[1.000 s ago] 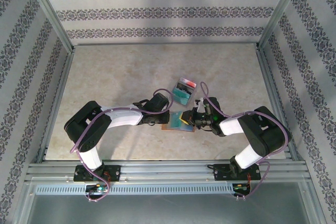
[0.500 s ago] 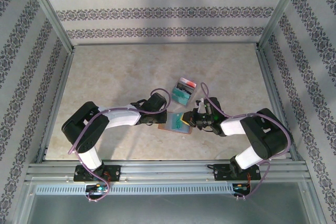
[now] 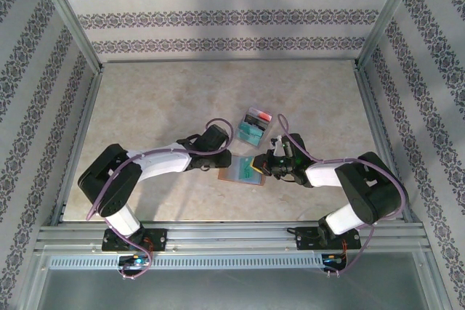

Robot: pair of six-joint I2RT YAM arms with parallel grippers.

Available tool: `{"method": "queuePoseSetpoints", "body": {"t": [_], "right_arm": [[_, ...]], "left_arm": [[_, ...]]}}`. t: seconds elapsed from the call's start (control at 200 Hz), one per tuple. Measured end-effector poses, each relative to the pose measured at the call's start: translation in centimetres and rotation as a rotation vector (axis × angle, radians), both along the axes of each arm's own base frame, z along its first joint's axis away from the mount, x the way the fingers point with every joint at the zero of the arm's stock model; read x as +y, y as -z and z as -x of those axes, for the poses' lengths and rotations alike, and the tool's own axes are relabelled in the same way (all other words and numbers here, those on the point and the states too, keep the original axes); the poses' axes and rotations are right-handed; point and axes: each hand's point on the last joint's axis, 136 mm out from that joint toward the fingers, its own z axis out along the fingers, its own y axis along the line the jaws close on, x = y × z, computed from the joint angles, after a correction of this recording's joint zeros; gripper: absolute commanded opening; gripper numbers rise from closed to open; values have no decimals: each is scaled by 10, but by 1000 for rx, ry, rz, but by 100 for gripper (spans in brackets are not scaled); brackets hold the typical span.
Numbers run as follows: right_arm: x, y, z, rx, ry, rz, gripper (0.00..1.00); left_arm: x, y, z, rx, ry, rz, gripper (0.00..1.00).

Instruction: Take the credit cards out of the card holder

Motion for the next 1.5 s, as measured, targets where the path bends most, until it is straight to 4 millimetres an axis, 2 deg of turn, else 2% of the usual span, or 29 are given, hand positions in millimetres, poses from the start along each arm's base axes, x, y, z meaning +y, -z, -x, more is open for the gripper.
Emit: {"method": "queuePoseSetpoints", "body": {"t": [0.11, 0.29, 0.52, 0.685, 0.999, 1.269, 1.499], "right_arm": [[-1, 0, 0, 1, 2, 6, 5], [-2, 0, 1, 6, 4, 13, 5], [-3, 1, 1, 6, 11, 21, 5], [-3, 1, 0, 6, 11, 21, 11], [-2, -1, -2, -7, 14, 11, 16], [5, 4, 3, -1, -6, 18, 5], [4, 3, 2, -14, -4, 28, 3]], "left_arm": [[-8, 3, -4, 6, 17, 5, 23], [-9, 21, 0, 45, 34, -10, 19], [-11, 22, -1, 41, 38, -4, 13], [-10, 23, -2, 38, 34, -10, 9], [-9, 24, -2, 36, 32, -12, 9], [-9, 24, -2, 36, 32, -12, 8], [-8, 23, -1, 30, 27, -10, 8]]}}
